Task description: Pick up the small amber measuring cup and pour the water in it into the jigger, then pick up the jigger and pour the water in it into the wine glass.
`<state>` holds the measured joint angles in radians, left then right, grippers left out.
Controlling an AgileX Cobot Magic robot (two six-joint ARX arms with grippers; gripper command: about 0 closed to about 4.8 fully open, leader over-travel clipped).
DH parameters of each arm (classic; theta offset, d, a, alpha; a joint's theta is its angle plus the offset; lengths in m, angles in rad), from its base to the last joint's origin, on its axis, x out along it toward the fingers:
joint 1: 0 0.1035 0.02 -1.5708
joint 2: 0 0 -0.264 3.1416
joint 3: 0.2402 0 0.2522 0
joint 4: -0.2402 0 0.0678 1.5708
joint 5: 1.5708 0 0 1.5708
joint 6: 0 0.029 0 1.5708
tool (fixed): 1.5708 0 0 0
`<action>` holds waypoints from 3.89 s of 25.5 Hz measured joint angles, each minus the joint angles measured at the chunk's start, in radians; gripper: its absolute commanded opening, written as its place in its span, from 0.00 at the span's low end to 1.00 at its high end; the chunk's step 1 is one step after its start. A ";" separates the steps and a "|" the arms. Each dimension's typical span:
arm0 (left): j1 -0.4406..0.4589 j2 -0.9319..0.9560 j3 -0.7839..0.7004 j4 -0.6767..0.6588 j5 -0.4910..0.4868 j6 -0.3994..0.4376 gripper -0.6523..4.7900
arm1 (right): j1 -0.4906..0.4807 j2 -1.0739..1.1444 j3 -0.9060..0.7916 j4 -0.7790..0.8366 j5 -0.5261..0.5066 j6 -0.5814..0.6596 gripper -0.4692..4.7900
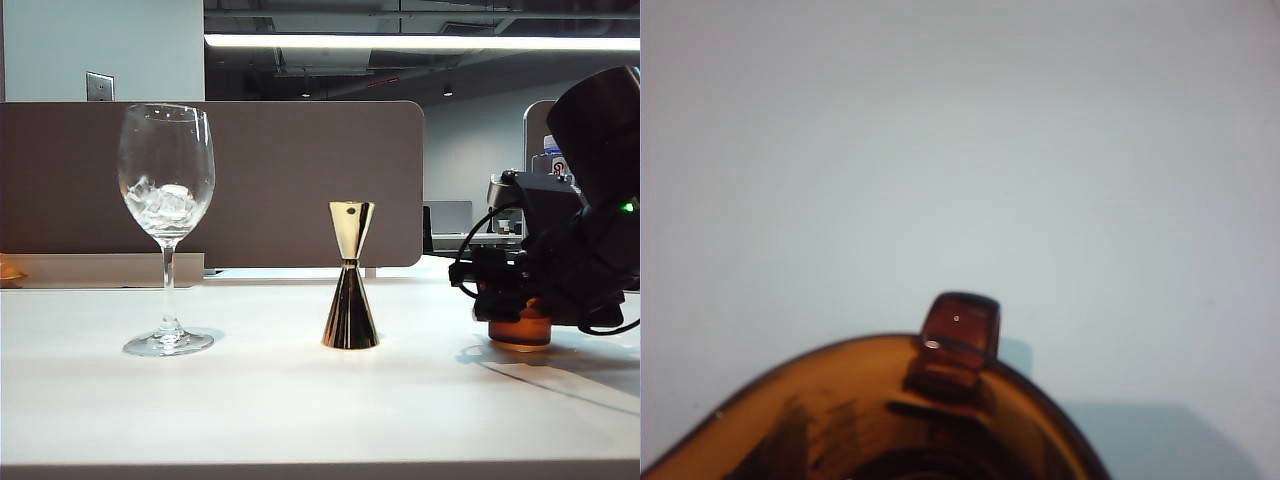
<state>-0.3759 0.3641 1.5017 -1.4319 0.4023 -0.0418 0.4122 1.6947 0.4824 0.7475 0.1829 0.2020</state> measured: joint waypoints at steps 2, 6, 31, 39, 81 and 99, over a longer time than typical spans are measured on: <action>0.000 0.000 0.000 0.000 0.000 0.000 0.12 | 0.000 -0.011 -0.002 -0.011 0.000 0.000 0.23; 0.000 0.000 0.000 0.000 0.000 0.000 0.12 | 0.000 -0.035 -0.011 -0.035 0.000 0.002 0.23; 0.000 0.000 0.000 0.000 0.000 0.000 0.12 | 0.006 -0.252 0.133 -0.330 -0.002 -0.046 0.23; 0.000 0.000 0.000 0.000 0.000 0.000 0.12 | 0.007 -0.266 0.258 -0.433 -0.002 -0.074 0.23; 0.000 0.000 0.000 0.000 0.000 0.000 0.12 | 0.179 -0.192 0.412 -0.559 0.023 -0.572 0.22; 0.000 0.000 0.000 0.000 0.000 0.000 0.12 | 0.195 -0.192 0.420 -0.540 -0.003 -0.923 0.22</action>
<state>-0.3759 0.3641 1.5021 -1.4323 0.4023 -0.0418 0.6067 1.5032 0.9024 0.2077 0.1799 -0.7212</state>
